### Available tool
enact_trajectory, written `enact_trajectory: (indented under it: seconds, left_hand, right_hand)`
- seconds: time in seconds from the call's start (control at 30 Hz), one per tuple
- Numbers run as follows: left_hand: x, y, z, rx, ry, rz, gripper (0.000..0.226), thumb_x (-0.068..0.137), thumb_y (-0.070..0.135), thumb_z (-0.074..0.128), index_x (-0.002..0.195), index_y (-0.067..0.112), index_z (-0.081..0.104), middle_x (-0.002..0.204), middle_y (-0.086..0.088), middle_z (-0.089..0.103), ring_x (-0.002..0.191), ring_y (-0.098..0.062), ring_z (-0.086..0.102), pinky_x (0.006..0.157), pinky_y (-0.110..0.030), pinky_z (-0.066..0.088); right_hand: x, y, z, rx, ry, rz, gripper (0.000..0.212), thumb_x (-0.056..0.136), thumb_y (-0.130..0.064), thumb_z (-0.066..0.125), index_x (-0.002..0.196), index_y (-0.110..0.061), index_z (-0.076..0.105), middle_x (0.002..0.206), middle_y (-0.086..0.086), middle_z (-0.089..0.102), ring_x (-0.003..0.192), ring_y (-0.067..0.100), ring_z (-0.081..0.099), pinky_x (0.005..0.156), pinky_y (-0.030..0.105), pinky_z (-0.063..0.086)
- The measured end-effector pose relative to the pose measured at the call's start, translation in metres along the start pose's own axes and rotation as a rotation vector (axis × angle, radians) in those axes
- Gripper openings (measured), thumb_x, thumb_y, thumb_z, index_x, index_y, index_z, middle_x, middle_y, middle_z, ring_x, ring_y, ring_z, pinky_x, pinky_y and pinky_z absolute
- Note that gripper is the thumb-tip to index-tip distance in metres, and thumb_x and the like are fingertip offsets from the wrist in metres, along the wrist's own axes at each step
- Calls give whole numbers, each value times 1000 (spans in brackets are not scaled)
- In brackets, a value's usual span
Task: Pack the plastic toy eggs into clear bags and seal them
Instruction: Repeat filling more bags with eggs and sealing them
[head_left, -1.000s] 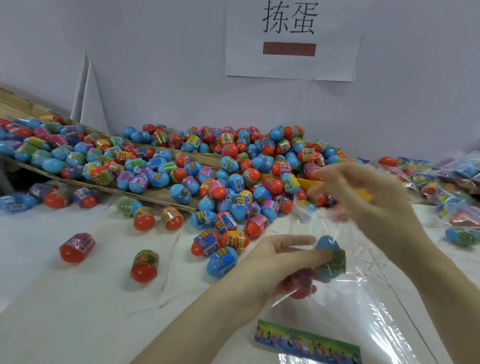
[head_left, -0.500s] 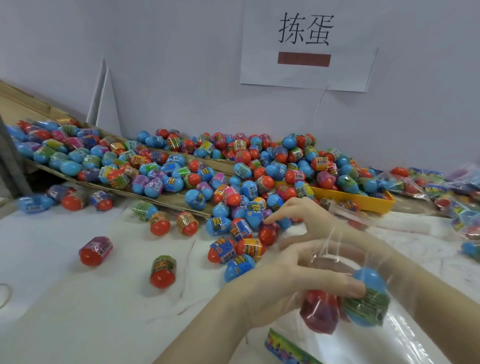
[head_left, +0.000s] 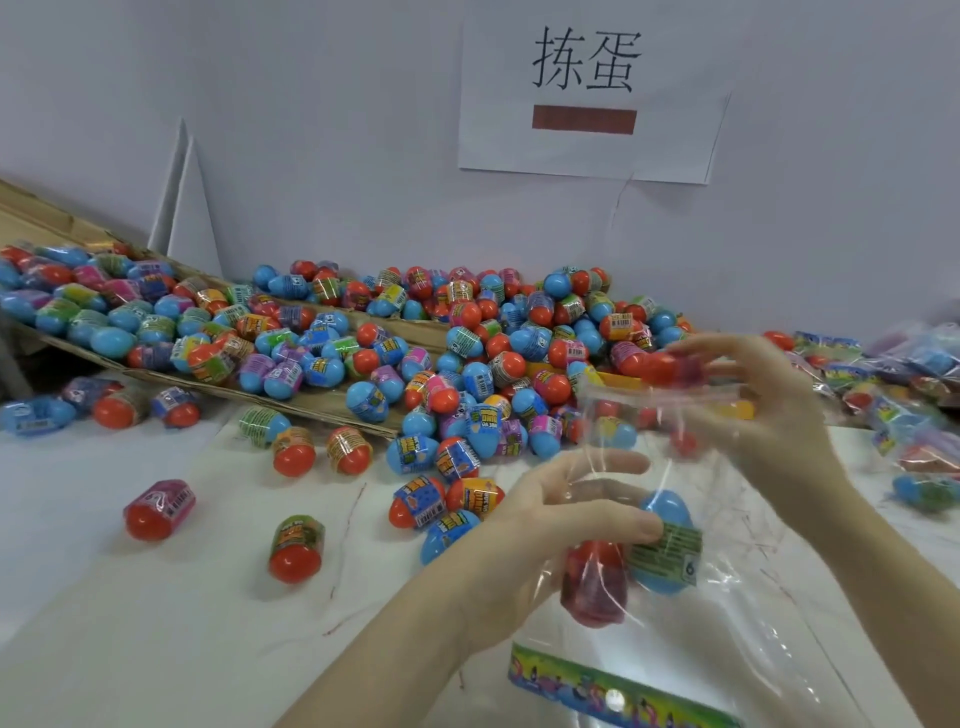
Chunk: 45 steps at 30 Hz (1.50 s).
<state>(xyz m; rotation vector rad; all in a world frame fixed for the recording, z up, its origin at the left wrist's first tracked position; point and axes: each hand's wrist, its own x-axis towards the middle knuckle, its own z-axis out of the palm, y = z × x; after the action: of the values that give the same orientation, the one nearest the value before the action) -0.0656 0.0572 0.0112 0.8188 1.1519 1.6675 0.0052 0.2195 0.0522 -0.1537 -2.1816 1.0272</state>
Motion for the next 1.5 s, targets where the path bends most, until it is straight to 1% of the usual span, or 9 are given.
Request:
enact_trajectory:
  seconds: [0.13, 0.27, 0.53, 0.73, 0.87, 1.1, 1.23, 1.4, 1.5]
  left_hand:
    - [4, 0, 2, 95, 168, 89, 49, 56, 16, 82, 98, 24, 59, 76, 11, 72, 71, -5, 67, 64, -16, 52]
    - [8, -6, 3, 186, 258, 161, 54, 46, 26, 75, 98, 26, 59, 85, 7, 73, 78, -9, 69, 66, -14, 51]
    - [7, -10, 9, 293, 281, 261, 60, 47, 28, 76, 103, 22, 55, 82, 5, 72, 76, -8, 67, 72, -22, 54]
    - [7, -10, 11, 297, 278, 249, 56, 48, 27, 75, 101, 25, 56, 81, 8, 72, 73, -6, 67, 70, -18, 54]
    - [7, -9, 11, 280, 287, 233, 57, 51, 28, 73, 105, 25, 53, 85, 8, 73, 75, -7, 68, 66, -16, 52]
    - [6, -8, 12, 247, 268, 233, 55, 53, 25, 72, 105, 24, 54, 85, 7, 73, 75, -6, 69, 62, -12, 50]
    - [5, -9, 14, 228, 265, 260, 54, 54, 25, 70, 105, 24, 54, 87, 6, 74, 77, -8, 69, 63, -14, 51]
    - [3, -10, 16, 246, 259, 296, 48, 58, 25, 69, 104, 24, 55, 89, 4, 73, 85, -14, 70, 68, -16, 52]
    - [3, -11, 16, 265, 252, 297, 40, 70, 22, 75, 104, 26, 55, 90, 5, 73, 88, -15, 69, 70, -16, 51]
  right_hand:
    - [-5, -7, -25, 196, 120, -111, 37, 54, -30, 77, 88, -40, 68, 91, -5, 71, 78, 10, 68, 71, 21, 55]
    - [-10, -22, -28, 78, 85, -220, 37, 61, -36, 80, 95, -43, 67, 96, -5, 63, 77, 12, 62, 72, 17, 49]
    - [-18, -43, -19, -148, -34, -250, 53, 42, -52, 79, 88, -36, 57, 79, -26, 59, 69, -3, 49, 65, 8, 36]
    - [-21, -44, -16, -194, -55, -277, 37, 68, -41, 69, 101, -41, 52, 97, -17, 59, 87, -2, 51, 78, 6, 35]
    - [-20, -44, -16, -150, 64, -230, 24, 74, -49, 58, 95, -42, 50, 86, -22, 58, 79, -12, 52, 69, 1, 36]
    - [-20, -43, -16, 91, 154, -83, 45, 55, -38, 85, 86, -32, 53, 85, -10, 70, 75, 2, 61, 74, 20, 44]
    - [-22, -45, -13, -159, 170, -140, 28, 63, -46, 69, 87, -44, 56, 95, -19, 58, 92, 0, 50, 77, 6, 33]
    - [-24, -46, -11, -386, 165, -178, 27, 68, -34, 62, 94, -33, 58, 88, -26, 53, 88, 8, 45, 81, 29, 33]
    - [-25, -46, -12, -474, 159, -229, 29, 65, -33, 64, 94, -30, 61, 84, -31, 48, 84, 1, 35, 73, 25, 23]
